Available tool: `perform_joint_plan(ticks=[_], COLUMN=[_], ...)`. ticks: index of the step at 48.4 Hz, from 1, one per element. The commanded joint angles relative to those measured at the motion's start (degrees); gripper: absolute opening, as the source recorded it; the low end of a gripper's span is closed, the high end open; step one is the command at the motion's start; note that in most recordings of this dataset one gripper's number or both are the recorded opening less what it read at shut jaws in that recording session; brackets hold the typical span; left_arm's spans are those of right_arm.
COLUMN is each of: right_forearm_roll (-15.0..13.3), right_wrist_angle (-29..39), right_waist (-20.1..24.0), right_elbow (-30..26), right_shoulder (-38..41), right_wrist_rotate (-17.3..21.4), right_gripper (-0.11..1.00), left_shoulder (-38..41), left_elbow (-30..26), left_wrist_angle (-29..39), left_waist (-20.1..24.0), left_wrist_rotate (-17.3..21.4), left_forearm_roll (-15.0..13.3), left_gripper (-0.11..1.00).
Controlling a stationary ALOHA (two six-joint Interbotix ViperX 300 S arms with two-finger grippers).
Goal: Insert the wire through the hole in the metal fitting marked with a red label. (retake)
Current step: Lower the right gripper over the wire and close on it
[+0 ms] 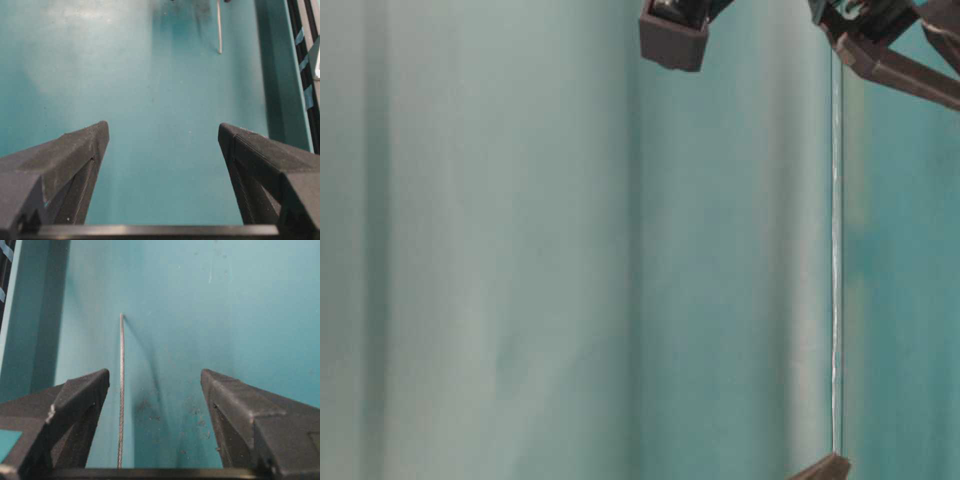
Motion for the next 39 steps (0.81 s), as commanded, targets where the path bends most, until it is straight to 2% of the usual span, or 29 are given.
perform_joint_plan(ticks=[1, 14, 18, 23, 28, 34, 39], right_forearm_roll=[0.1, 0.1, 0.1, 0.1, 0.1, 0.1, 0.1], right_wrist_angle=[-0.5, -1.6, -1.7, -1.7, -1.7, -1.7, -1.7], right_waist=[-0.2, -0.2, -0.3, -0.3, -0.3, -0.3, -0.3], right_elbow=[-1.0, -1.0, -1.0, -0.9, -1.0, -0.9, -1.0], right_shoulder=[-0.6, -0.5, -0.5, -0.5, -0.5, -0.5, -0.5], right_wrist_rotate=[0.1, 0.1, 0.1, 0.0, 0.1, 0.0, 0.0], right_gripper=[0.82, 0.80, 0.74, 0.57, 0.30, 0.05, 0.01], left_shoulder=[-0.4, -0.3, -0.4, -0.4, -0.4, -0.4, -0.3], left_elbow=[-0.6, -0.6, -0.5, -0.5, -0.5, -0.5, -0.5], left_wrist_angle=[-0.5, -0.5, -0.7, -0.9, -0.9, -0.9, -0.9], left_waist=[0.2, 0.2, 0.2, 0.2, 0.2, 0.2, 0.2], left_wrist_rotate=[-0.1, -0.1, -0.1, -0.1, -0.1, -0.1, -0.1], left_forearm_roll=[0.0, -0.1, 0.0, 0.0, -0.1, 0.0, 0.0], left_gripper=[0.40, 0.40, 0.40, 0.40, 0.40, 0.40, 0.40])
